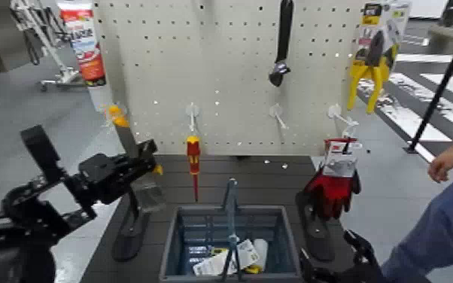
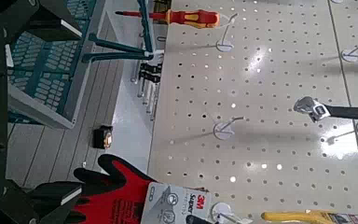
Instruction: Put the yellow paint brush into the crate.
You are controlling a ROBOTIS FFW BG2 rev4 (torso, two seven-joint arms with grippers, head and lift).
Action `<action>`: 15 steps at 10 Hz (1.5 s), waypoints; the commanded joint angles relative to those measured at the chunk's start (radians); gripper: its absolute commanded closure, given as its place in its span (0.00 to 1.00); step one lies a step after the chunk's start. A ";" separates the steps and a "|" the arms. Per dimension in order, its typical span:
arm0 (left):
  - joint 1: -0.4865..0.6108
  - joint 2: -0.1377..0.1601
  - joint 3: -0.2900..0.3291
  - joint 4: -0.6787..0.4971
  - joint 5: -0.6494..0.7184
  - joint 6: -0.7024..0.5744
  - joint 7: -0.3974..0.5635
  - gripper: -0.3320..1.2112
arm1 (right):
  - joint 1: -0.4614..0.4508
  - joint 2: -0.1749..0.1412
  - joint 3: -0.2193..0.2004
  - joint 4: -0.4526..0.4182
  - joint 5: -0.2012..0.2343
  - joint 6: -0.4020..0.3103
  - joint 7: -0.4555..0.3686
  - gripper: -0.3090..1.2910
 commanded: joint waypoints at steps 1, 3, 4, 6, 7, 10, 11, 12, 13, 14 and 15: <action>-0.010 -0.002 -0.079 0.065 0.058 -0.009 -0.001 0.98 | -0.001 0.002 0.001 0.001 0.001 0.002 0.000 0.28; -0.011 -0.003 -0.120 0.112 0.084 -0.017 -0.001 0.98 | -0.003 0.004 0.001 0.001 0.003 0.002 0.000 0.28; -0.010 -0.005 -0.131 0.132 0.089 -0.018 -0.001 0.98 | -0.003 0.002 0.001 0.001 0.003 0.002 0.000 0.28; -0.008 -0.010 -0.153 0.203 0.101 -0.040 -0.004 0.98 | -0.003 0.002 0.002 0.004 0.003 0.002 0.000 0.28; -0.007 -0.013 -0.165 0.230 0.101 -0.040 -0.010 0.98 | -0.003 0.004 0.002 0.004 0.003 0.002 0.000 0.28; -0.010 -0.013 -0.180 0.293 0.101 -0.050 -0.016 0.98 | -0.004 0.004 0.004 0.004 0.003 0.000 0.000 0.28; -0.010 -0.014 -0.185 0.309 0.100 -0.054 -0.019 0.98 | -0.004 0.004 0.006 0.004 0.003 0.002 0.000 0.28; -0.011 -0.014 -0.191 0.330 0.090 -0.064 -0.019 0.98 | -0.004 0.004 0.006 0.004 0.003 0.002 0.000 0.28; -0.019 -0.014 -0.202 0.356 0.083 -0.081 -0.021 0.98 | -0.006 0.004 0.009 0.006 0.001 0.002 0.000 0.28; -0.028 -0.014 -0.214 0.373 0.070 -0.093 -0.027 0.98 | -0.006 0.004 0.009 0.007 0.001 0.002 0.000 0.28; -0.033 -0.014 -0.219 0.395 0.070 -0.109 -0.027 0.98 | -0.006 0.005 0.010 0.007 0.001 0.002 0.000 0.28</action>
